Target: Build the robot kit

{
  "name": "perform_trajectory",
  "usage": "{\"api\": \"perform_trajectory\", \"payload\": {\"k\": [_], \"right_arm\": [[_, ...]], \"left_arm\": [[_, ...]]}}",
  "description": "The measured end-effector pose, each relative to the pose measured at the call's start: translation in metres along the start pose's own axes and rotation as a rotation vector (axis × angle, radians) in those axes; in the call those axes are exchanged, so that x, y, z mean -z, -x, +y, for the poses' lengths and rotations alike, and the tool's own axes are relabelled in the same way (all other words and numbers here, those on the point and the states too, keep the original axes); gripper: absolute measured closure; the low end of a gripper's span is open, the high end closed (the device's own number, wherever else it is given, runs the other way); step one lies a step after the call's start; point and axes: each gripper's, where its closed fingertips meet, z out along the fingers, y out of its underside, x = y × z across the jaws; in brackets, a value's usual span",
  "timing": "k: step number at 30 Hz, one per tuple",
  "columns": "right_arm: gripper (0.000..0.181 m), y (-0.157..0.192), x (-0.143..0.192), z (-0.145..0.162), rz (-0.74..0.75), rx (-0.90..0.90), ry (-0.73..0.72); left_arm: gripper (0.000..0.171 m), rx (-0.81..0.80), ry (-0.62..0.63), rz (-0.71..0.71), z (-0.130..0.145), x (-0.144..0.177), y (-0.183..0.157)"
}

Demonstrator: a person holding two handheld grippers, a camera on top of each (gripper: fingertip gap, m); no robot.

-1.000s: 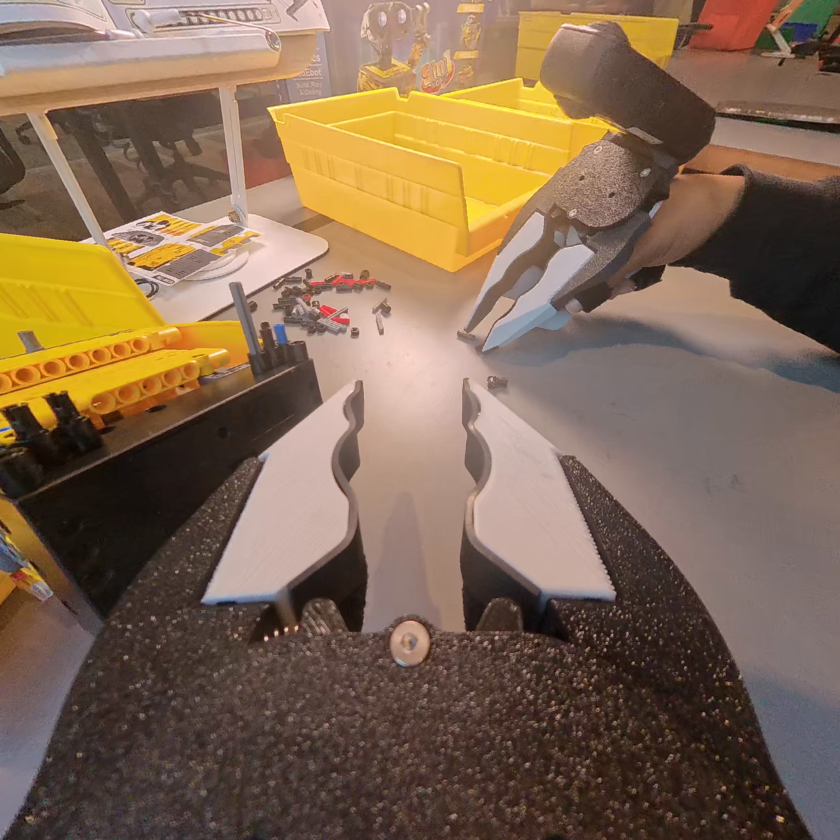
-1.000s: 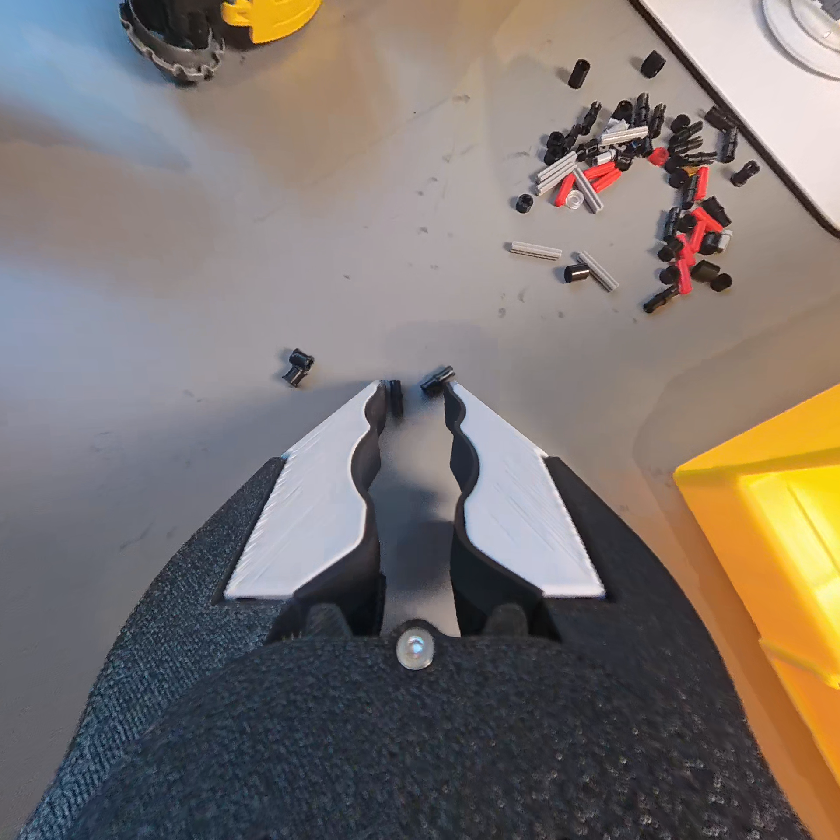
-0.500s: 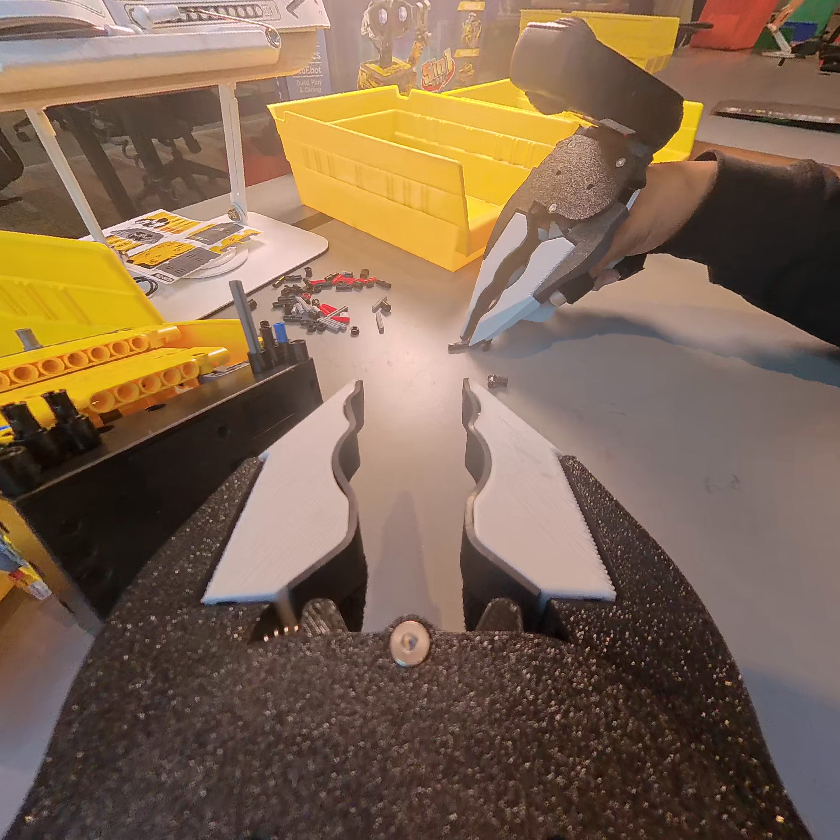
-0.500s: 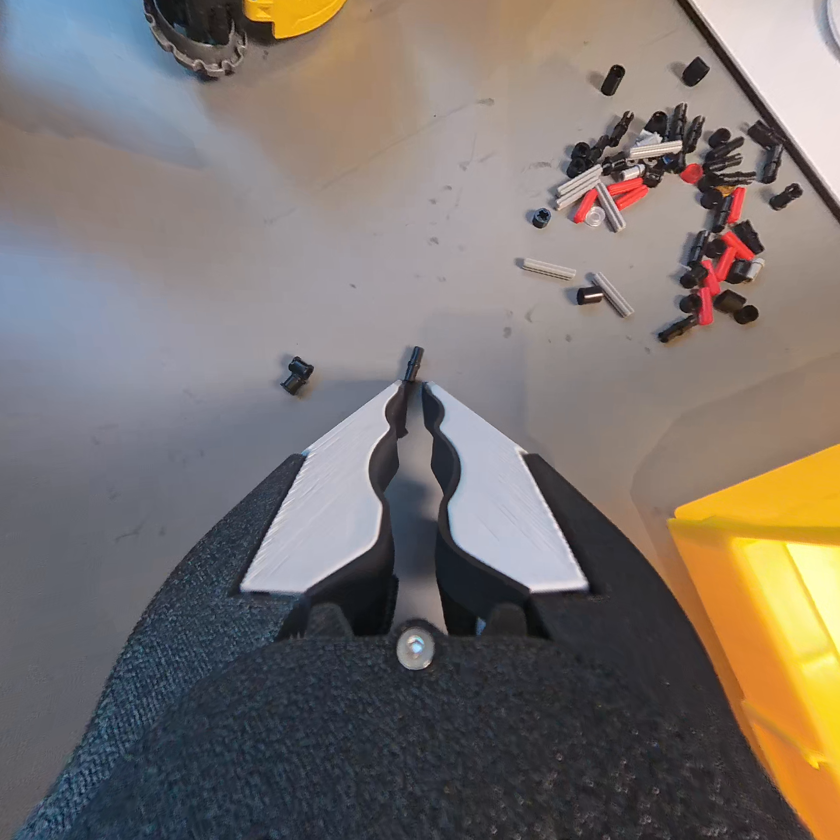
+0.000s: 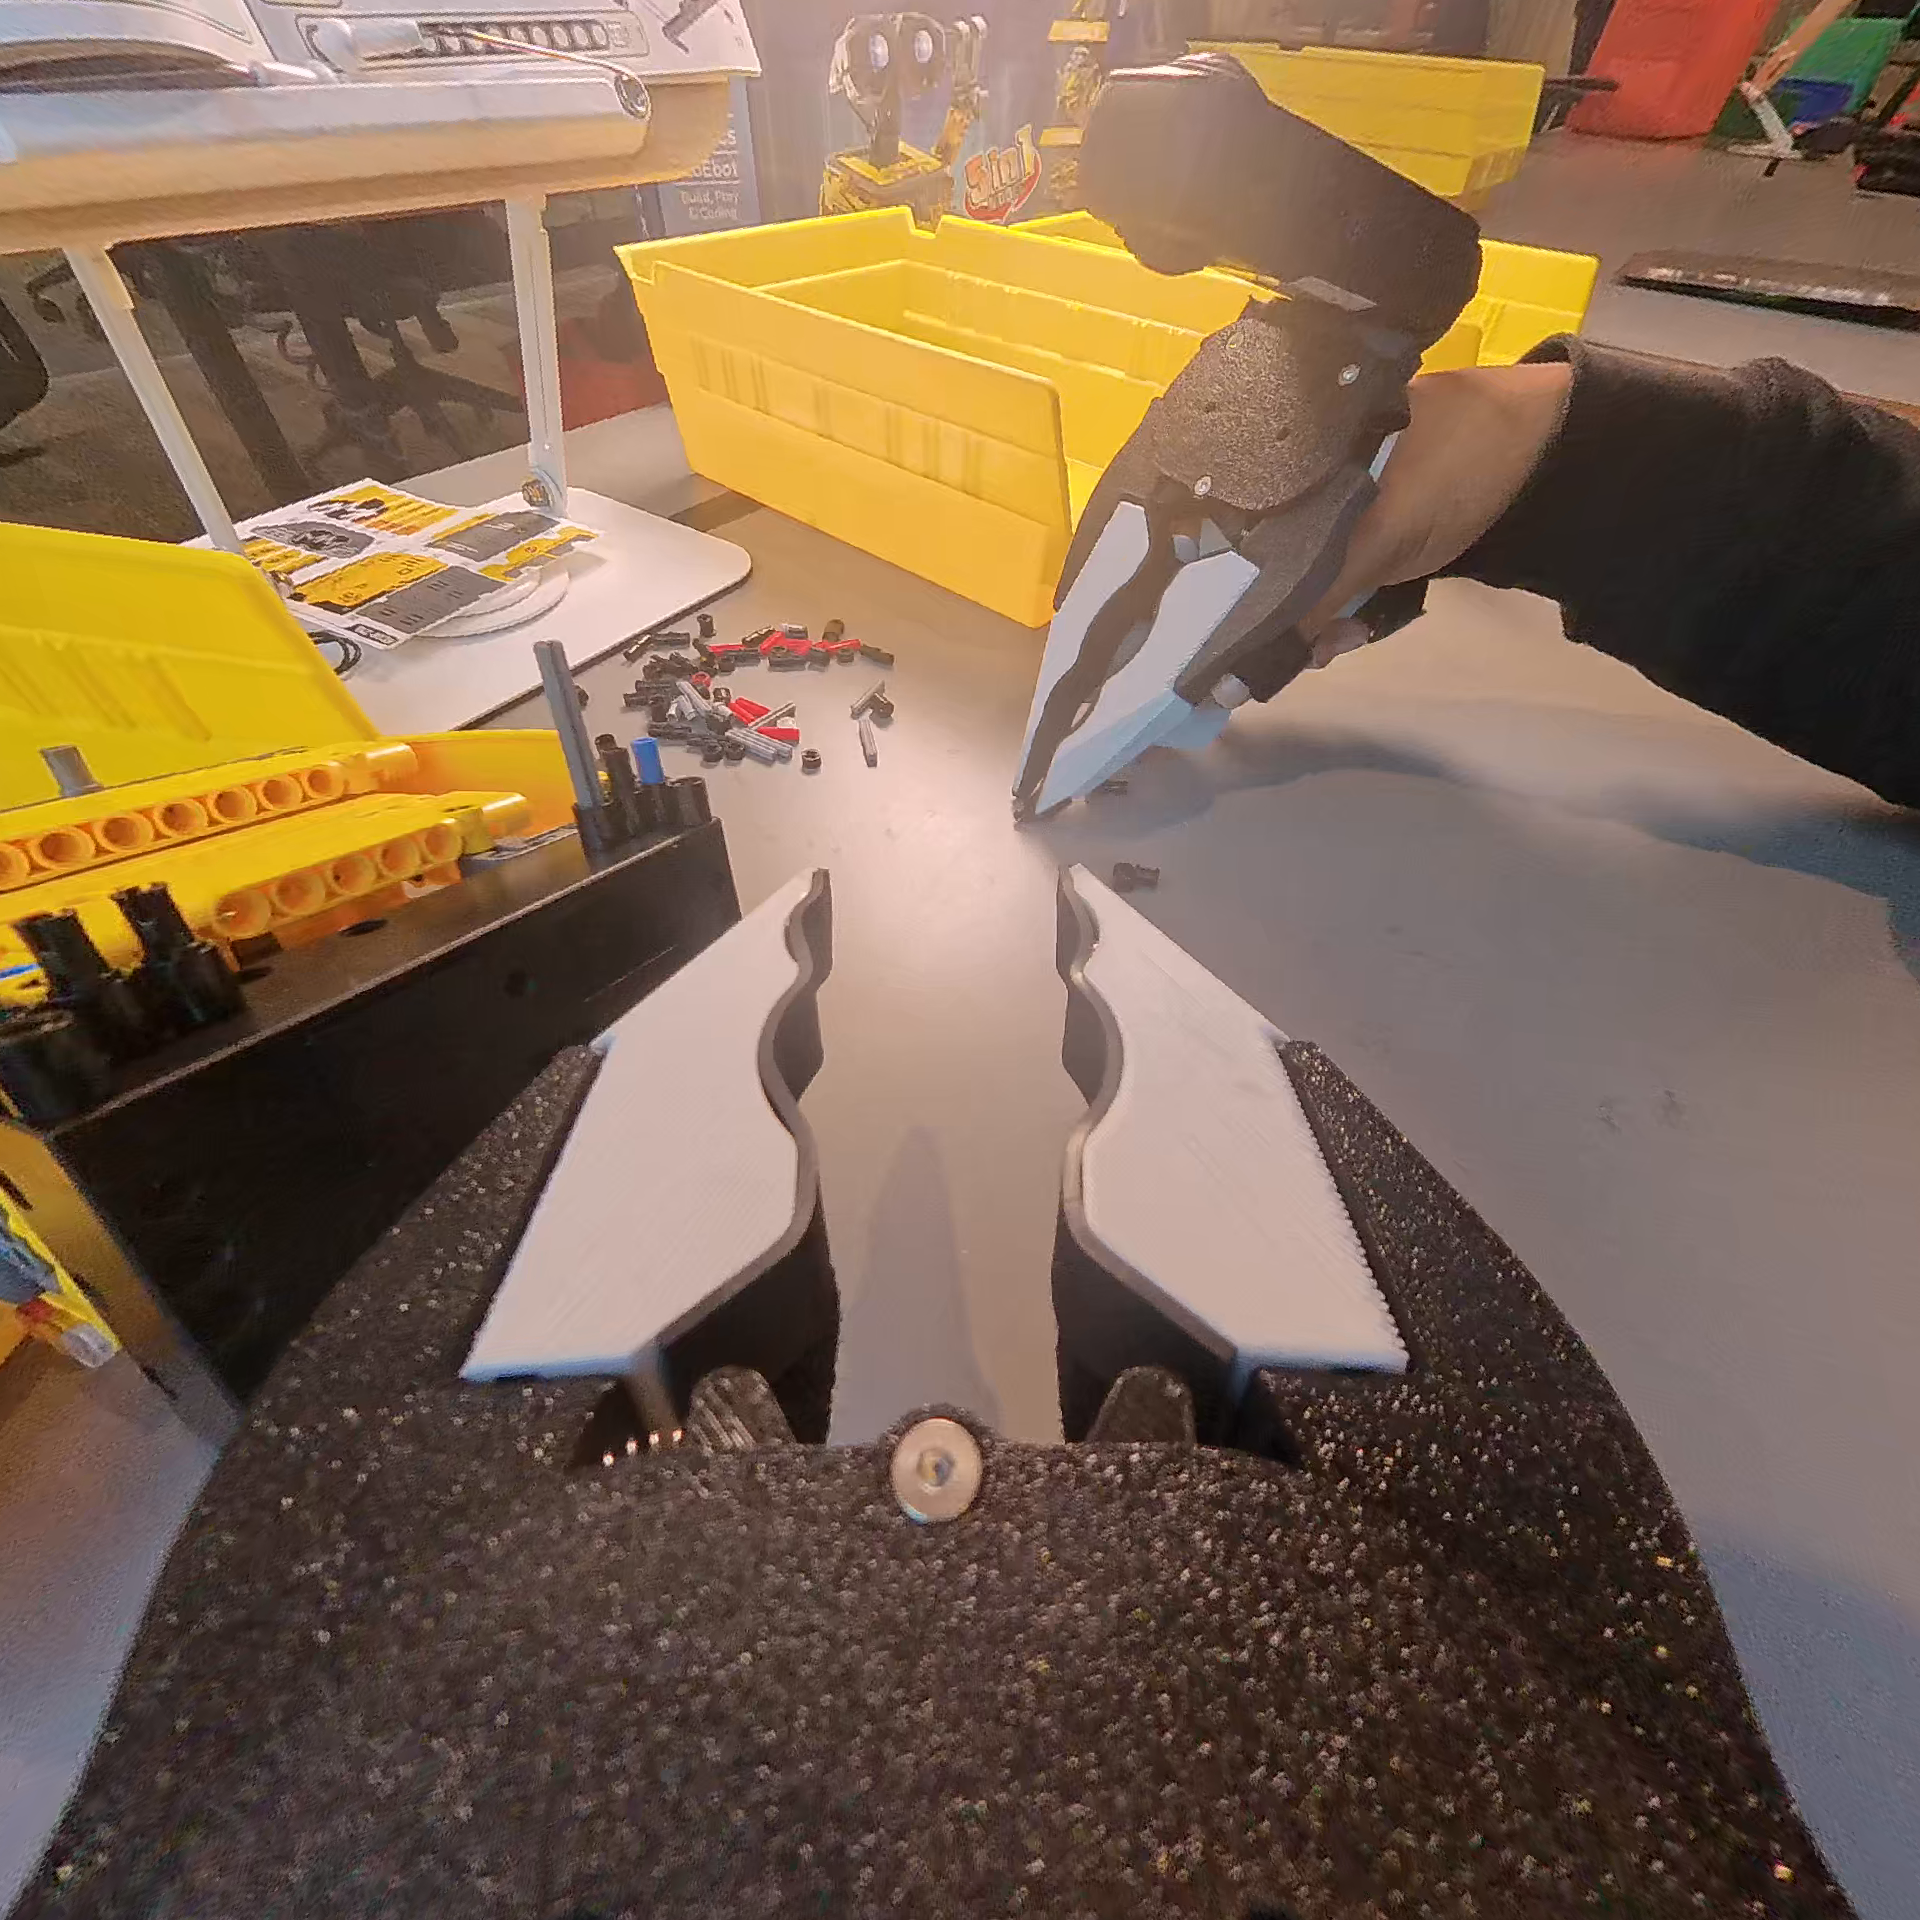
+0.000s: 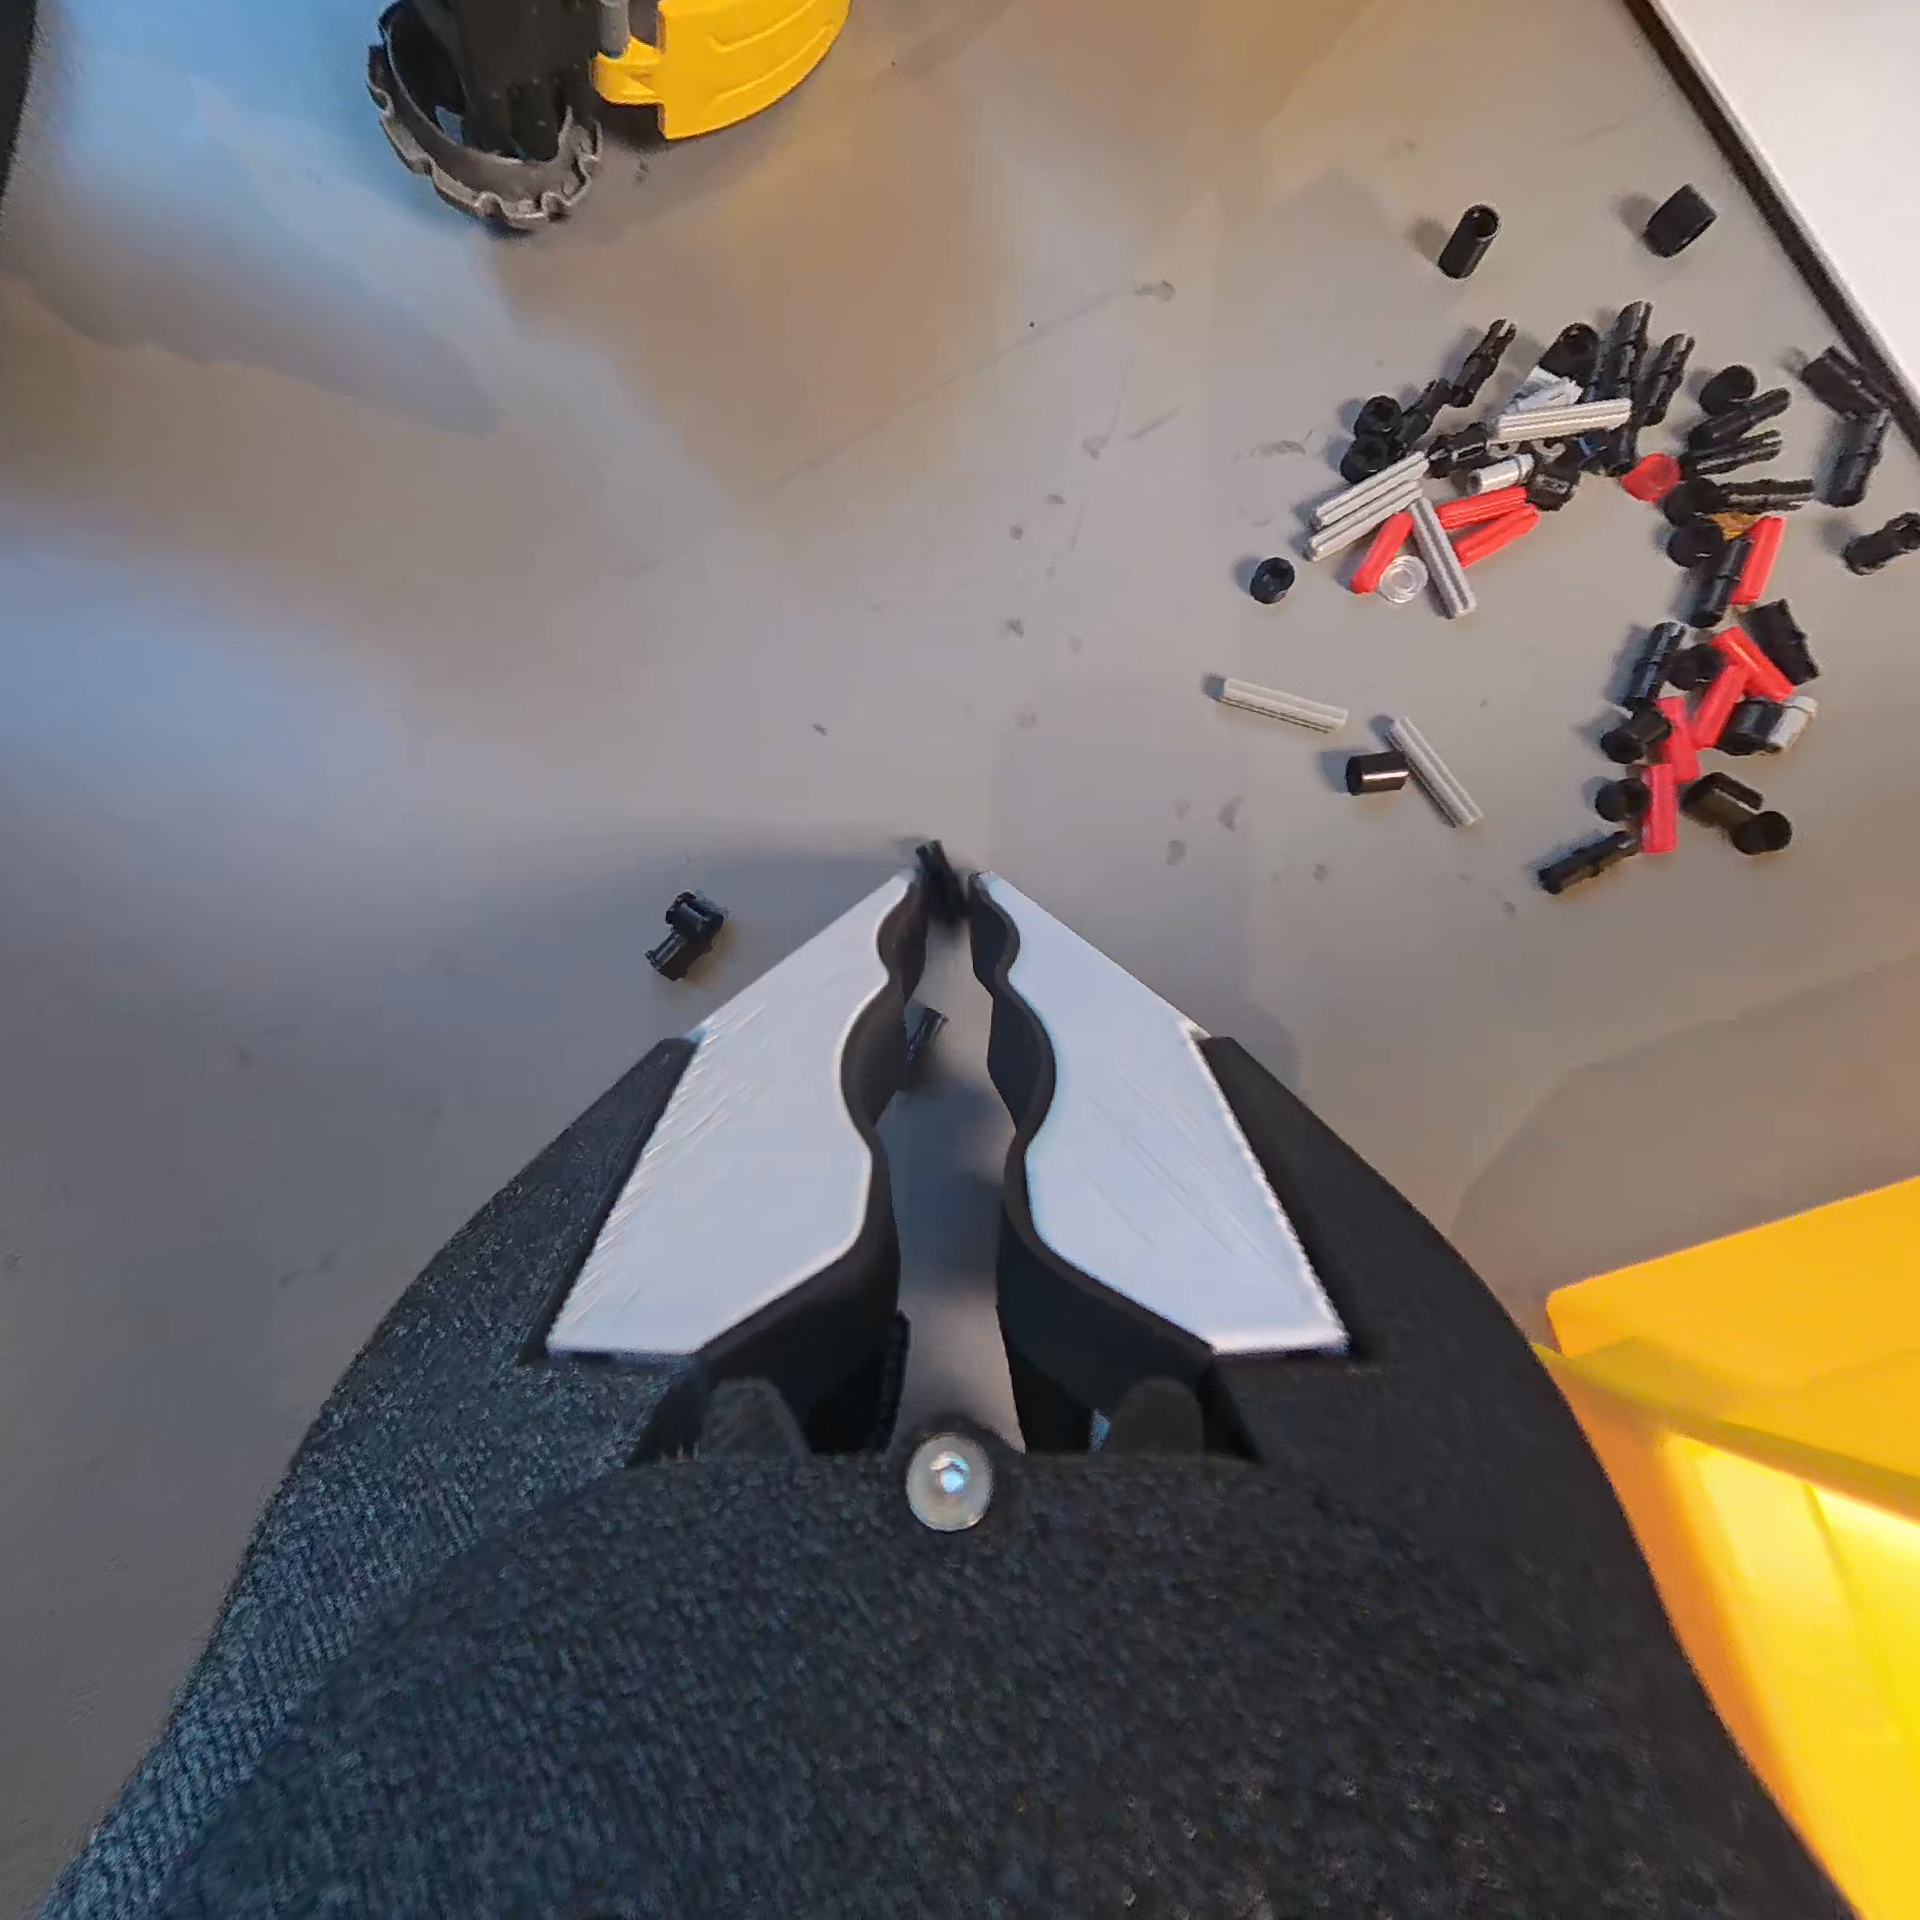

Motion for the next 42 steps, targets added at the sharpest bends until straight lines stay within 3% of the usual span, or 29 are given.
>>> {"api": "perform_trajectory", "payload": {"k": [13,18,22,27,36,42], "right_arm": [[0.172,0.043,0.003,0.006,-0.092,0.159,0.026],[0.167,0.028,0.018,-0.001,-0.014,0.100,-0.063],[0.163,0.011,0.031,0.011,0.070,0.030,-0.091],[0.163,0.012,0.027,0.025,0.092,-0.003,-0.077],[0.163,0.011,0.022,0.025,0.100,-0.006,-0.064],[0.174,0.006,0.021,0.024,0.116,-0.022,-0.055]], "left_arm": [[0.130,0.000,0.014,0.003,0.002,-0.002,0.000],[0.130,0.002,0.012,0.000,0.002,-0.002,0.000],[0.130,0.000,0.013,0.001,0.002,-0.002,0.000],[0.130,-0.014,0.024,0.001,0.003,-0.003,-0.002],[0.130,-0.010,0.018,-0.002,0.003,-0.002,-0.001],[0.130,-0.009,0.017,0.001,0.003,-0.002,-0.001]]}}
